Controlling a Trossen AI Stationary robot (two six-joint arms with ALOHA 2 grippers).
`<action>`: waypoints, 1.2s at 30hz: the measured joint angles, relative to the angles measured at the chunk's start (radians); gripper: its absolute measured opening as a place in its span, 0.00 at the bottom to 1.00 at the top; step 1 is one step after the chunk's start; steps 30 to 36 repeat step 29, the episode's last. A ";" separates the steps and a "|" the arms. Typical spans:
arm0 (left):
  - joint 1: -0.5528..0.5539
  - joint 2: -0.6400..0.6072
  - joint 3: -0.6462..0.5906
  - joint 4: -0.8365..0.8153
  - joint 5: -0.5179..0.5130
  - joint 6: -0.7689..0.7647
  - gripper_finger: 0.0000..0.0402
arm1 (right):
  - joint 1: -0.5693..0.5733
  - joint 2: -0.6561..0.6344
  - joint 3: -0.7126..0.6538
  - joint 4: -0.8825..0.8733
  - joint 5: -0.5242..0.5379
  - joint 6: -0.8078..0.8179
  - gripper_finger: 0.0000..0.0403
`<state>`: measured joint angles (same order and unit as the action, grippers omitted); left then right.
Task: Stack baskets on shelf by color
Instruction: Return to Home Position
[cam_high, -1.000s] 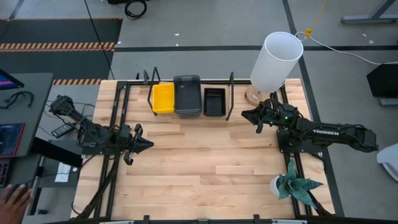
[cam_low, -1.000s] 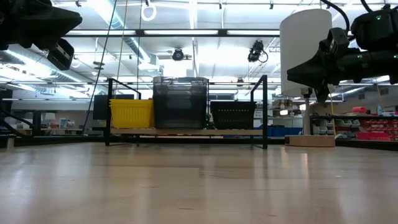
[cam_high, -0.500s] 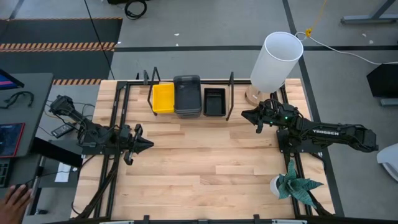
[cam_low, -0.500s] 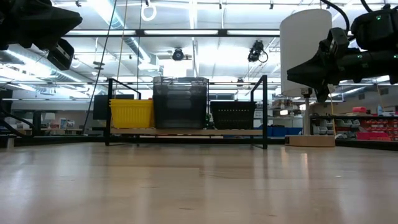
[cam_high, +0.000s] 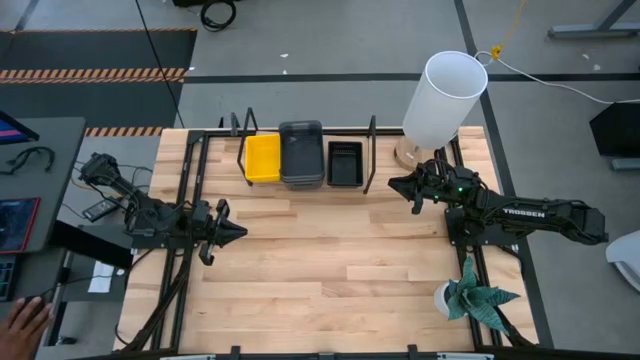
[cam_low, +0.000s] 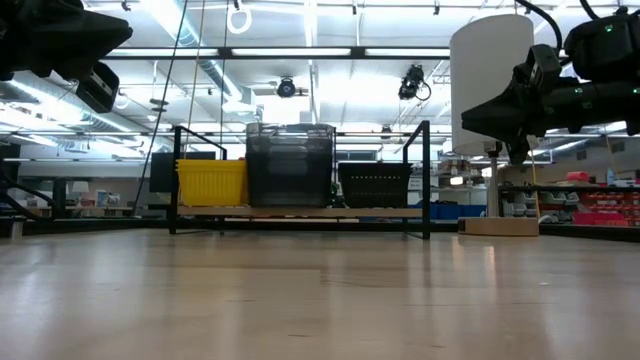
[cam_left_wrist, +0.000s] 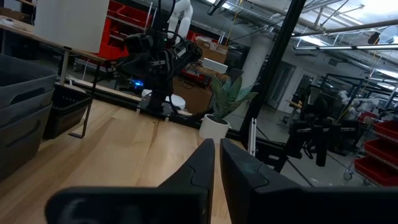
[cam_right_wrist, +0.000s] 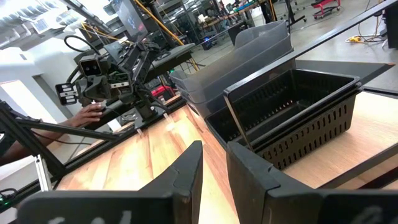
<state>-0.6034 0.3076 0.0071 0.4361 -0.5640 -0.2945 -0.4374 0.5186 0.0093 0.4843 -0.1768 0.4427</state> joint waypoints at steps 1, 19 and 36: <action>0.000 0.000 0.000 0.000 0.000 0.000 0.07 | 0.000 0.000 0.000 0.000 0.000 0.000 0.19; 0.000 0.000 0.000 0.000 0.000 0.000 0.09 | 0.000 0.000 0.000 0.000 0.000 0.000 0.19; 0.000 0.000 0.000 0.000 0.000 0.000 0.06 | 0.000 0.000 0.000 0.000 0.000 0.000 0.19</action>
